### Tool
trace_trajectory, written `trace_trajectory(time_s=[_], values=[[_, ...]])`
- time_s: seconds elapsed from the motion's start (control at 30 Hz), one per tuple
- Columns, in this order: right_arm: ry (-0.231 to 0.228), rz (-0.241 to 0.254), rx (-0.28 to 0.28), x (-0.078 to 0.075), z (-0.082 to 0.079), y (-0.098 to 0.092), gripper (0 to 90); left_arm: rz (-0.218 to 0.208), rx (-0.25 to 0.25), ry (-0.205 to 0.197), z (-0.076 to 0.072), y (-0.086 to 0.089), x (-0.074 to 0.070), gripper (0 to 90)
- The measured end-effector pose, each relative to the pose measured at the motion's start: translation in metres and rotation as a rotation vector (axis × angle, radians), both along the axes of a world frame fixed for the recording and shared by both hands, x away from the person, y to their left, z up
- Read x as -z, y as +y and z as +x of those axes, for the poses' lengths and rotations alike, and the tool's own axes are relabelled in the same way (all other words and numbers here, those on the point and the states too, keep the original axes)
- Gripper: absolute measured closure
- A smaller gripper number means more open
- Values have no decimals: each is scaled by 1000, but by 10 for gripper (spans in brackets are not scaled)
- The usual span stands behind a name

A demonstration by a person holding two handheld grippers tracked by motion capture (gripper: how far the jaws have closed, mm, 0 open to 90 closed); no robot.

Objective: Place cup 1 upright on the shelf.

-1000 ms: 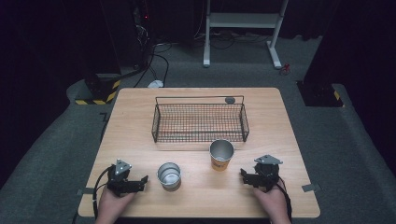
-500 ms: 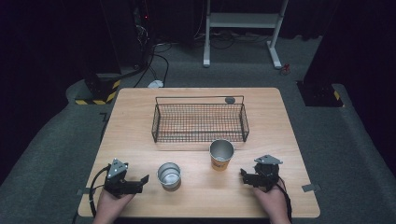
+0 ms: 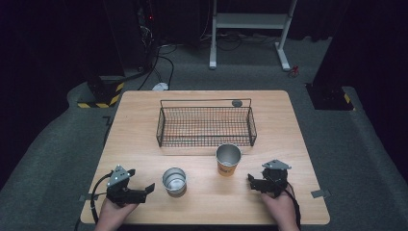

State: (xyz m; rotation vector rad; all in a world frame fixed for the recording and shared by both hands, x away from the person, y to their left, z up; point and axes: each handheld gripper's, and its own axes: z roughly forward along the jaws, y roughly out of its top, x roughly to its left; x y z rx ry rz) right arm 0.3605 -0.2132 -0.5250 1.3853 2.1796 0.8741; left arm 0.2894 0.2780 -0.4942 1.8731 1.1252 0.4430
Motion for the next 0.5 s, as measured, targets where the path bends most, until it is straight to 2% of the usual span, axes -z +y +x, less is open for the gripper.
trace_trajectory(time_s=[0.5], values=[[0, 0, 4, 0, -1, 0, 84, -26, 82, -11, -8, -14, -2, 1]])
